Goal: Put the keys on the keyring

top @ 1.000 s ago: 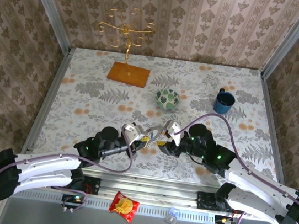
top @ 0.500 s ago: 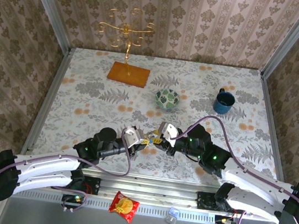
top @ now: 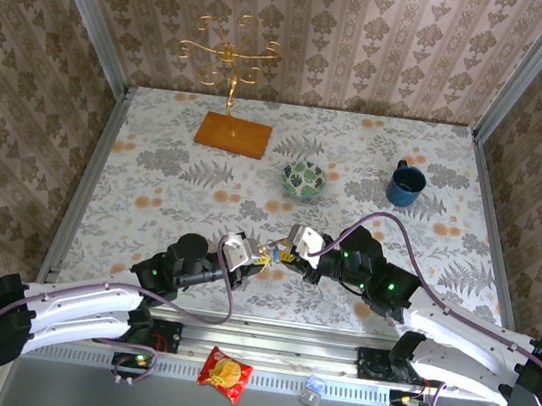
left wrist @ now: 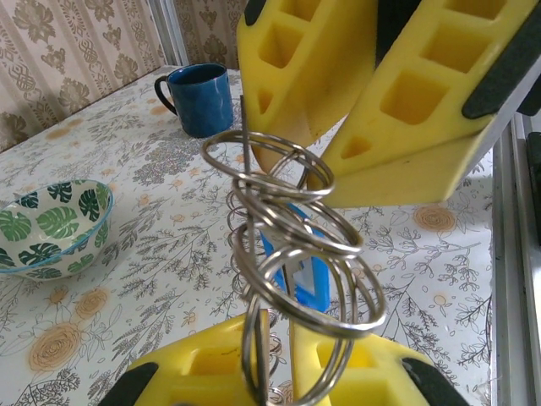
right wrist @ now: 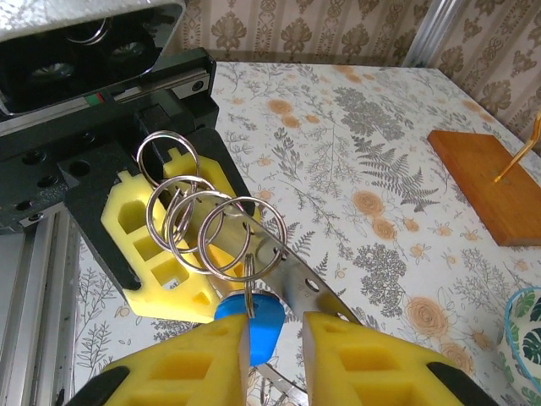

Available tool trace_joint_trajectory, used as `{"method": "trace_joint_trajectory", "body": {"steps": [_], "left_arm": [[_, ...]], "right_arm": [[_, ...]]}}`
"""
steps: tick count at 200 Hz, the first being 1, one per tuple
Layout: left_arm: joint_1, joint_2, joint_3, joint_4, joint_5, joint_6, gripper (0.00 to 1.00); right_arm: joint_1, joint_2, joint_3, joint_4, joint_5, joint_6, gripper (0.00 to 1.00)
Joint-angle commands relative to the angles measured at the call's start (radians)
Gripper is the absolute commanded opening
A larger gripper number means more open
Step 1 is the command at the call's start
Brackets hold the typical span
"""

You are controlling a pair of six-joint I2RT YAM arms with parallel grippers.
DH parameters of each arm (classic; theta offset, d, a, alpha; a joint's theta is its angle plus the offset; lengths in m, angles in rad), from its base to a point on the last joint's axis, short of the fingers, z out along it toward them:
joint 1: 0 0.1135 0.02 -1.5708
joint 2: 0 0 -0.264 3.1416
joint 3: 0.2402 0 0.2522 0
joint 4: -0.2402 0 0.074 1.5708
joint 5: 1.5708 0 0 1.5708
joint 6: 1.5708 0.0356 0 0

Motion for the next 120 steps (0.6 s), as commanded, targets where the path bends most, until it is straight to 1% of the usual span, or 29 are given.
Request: {"method": "trace_joint_trajectory", "body": {"steps": [1, 22, 52, 68, 98, 120], "left_arm": [[-0.009, -0.015, -0.004, 0.07, 0.032, 0.027, 0.0], [-0.008, -0.008, -0.006, 0.08, 0.04, 0.027, 0.0], [-0.008, -0.003, -0.004, 0.084, 0.054, 0.027, 0.0], [-0.008, -0.003, -0.005, 0.084, 0.063, 0.025, 0.0], [-0.01, -0.003, -0.008, 0.078, 0.075, 0.026, 0.0], [-0.009, -0.004, -0.008, 0.074, 0.08, 0.035, 0.0]], "right_arm": [[0.009, -0.016, 0.011, 0.007, -0.038, -0.001, 0.27], [0.011, -0.009, 0.011, 0.03, -0.051, 0.001, 0.28], [0.011, 0.011, 0.017, 0.043, -0.054, 0.001, 0.24], [0.012, 0.013, 0.018, 0.048, -0.039, 0.003, 0.2], [0.01, -0.001, 0.017, 0.035, 0.016, 0.001, 0.07], [0.012, -0.004, 0.026, -0.004, 0.041, -0.003, 0.03]]}}
